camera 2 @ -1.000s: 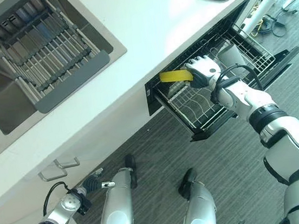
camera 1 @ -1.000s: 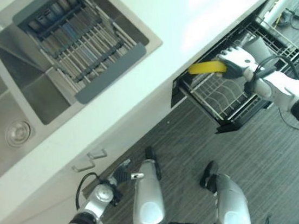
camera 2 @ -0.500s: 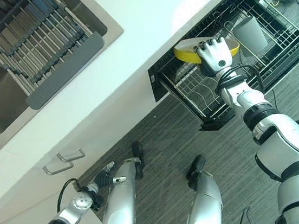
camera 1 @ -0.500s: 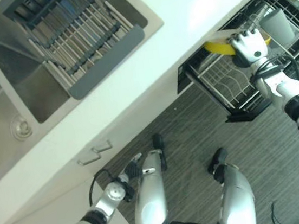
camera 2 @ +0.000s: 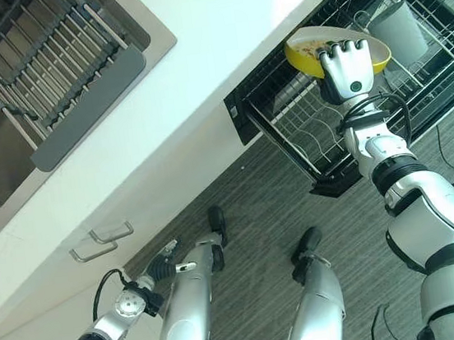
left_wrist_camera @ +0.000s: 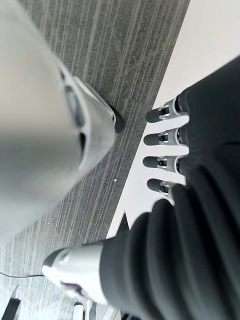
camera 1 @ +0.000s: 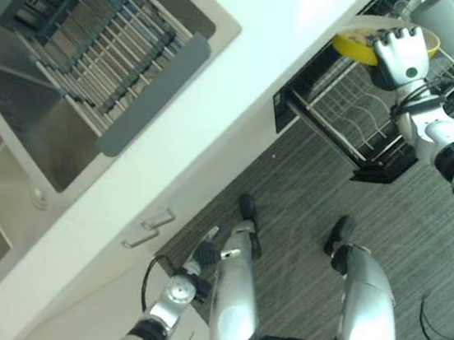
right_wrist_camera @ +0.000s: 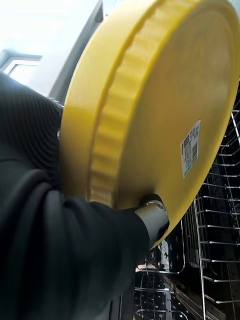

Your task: Place the dishes in the dishwasher.

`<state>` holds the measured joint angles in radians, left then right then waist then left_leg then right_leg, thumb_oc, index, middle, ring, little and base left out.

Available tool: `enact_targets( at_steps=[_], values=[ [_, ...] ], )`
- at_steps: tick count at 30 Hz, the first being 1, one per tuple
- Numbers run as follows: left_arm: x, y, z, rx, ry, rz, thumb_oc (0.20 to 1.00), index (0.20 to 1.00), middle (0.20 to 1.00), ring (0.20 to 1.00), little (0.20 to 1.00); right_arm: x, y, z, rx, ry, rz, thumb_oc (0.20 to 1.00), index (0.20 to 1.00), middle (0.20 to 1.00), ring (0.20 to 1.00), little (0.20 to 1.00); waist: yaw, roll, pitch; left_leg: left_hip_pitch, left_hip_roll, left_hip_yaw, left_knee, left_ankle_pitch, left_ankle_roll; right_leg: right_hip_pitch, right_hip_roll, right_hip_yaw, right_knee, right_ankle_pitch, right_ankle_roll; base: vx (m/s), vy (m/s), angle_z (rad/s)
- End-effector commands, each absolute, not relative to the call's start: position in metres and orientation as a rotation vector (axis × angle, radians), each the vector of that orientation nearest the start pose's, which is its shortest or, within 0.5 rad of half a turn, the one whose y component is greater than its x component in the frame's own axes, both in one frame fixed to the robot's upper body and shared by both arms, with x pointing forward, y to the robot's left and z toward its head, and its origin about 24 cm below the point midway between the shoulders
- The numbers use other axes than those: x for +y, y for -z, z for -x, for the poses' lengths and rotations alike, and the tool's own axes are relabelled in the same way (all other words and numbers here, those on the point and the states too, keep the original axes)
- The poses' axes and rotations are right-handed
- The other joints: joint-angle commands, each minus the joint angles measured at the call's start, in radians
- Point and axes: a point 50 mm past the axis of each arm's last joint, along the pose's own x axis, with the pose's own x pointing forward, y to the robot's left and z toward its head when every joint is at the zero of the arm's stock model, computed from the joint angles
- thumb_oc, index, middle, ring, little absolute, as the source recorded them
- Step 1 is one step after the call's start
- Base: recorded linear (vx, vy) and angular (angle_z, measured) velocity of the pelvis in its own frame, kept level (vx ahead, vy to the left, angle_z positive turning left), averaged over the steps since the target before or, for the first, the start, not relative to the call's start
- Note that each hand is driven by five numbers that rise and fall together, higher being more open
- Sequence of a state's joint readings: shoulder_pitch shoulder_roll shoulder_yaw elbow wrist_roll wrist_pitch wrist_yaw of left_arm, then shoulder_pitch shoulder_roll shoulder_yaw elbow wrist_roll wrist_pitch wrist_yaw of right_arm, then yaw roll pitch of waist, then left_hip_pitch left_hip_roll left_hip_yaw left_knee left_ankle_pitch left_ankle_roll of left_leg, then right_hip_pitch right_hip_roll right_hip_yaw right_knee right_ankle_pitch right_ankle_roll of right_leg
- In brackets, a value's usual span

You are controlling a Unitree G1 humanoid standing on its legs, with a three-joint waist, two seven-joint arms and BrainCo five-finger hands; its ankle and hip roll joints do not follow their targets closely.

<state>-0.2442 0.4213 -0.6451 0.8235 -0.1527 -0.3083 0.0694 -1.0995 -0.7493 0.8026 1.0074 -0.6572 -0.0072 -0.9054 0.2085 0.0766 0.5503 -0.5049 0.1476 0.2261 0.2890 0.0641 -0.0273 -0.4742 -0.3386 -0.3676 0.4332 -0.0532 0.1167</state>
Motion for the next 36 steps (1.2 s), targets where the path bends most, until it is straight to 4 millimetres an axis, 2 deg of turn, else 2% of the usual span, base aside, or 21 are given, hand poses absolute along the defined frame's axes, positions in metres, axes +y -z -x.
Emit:
enact_targets(
  at_steps=[1,13,23,33,34,35,36],
  values=[
    [0.158,0.062,-0.242,0.299,0.429,-0.502,1.000,1.000,1.000,1.000,1.000,-0.221,-0.294,-0.384,-1.030,0.738,1.643,0.200,0.200,0.200,0.200,0.200,0.038,0.016,-0.030,0.006,-0.043,-0.088,-0.021,-0.068,-0.012,-0.015,0.032,-0.041,0.101,-0.073,0.021,-0.05,0.020,-0.01],
    [0.144,0.050,-0.249,0.208,0.446,-0.483,1.000,1.000,1.000,1.000,1.000,-0.206,-0.288,-0.390,-1.026,0.679,1.635,0.200,0.200,0.200,0.200,0.200,0.052,0.025,-0.030,-0.030,-0.066,-0.098,-0.040,-0.055,-0.006,-0.049,0.034,-0.046,0.084,-0.052,0.023,-0.04,0.034,0.00],
    [0.139,0.040,-0.254,0.156,0.450,-0.464,1.000,1.000,1.000,1.000,1.000,-0.215,-0.280,-0.392,-0.928,0.722,1.535,0.200,0.200,0.200,0.200,0.200,0.064,0.029,-0.030,-0.063,-0.081,-0.112,-0.059,-0.041,0.001,-0.075,0.039,-0.051,0.064,-0.034,0.027,-0.01,0.010,0.04],
    [0.138,0.037,-0.254,0.139,0.450,-0.451,1.000,1.000,1.000,1.000,1.000,-0.226,-0.281,-0.387,-0.940,0.820,1.540,0.200,0.200,0.200,0.200,0.200,0.063,0.035,-0.030,-0.084,-0.087,-0.114,-0.060,-0.039,0.004,-0.096,0.039,-0.048,0.059,-0.026,0.030,0.00,0.004,0.02],
    [0.138,0.037,-0.254,0.136,0.450,-0.452,1.000,1.000,1.000,1.000,1.000,-0.227,-0.281,-0.387,-0.930,0.827,1.539,0.341,0.341,0.341,0.341,0.341,0.064,0.035,-0.030,-0.086,-0.087,-0.113,-0.060,-0.039,0.004,-0.098,0.039,-0.048,0.059,-0.025,0.031,0.00,0.000,0.00],
    [0.137,0.037,-0.255,0.134,0.450,-0.452,1.000,1.000,1.000,1.000,1.000,-0.229,-0.281,-0.387,-0.915,0.837,1.535,0.611,0.611,0.611,0.611,0.611,0.063,0.035,-0.030,-0.088,-0.086,-0.113,-0.060,-0.038,0.004,-0.100,0.038,-0.048,0.058,-0.025,0.031,0.00,0.000,0.00],
    [0.138,0.036,-0.255,0.132,0.450,-0.453,1.000,1.000,1.000,1.000,1.000,-0.232,-0.281,-0.387,-0.890,0.855,1.520,1.000,1.000,1.000,1.000,1.000,0.062,0.034,-0.030,-0.090,-0.086,-0.115,-0.058,-0.039,0.004,-0.102,0.039,-0.047,0.059,-0.025,0.031,0.00,0.000,0.00]
  ],
)
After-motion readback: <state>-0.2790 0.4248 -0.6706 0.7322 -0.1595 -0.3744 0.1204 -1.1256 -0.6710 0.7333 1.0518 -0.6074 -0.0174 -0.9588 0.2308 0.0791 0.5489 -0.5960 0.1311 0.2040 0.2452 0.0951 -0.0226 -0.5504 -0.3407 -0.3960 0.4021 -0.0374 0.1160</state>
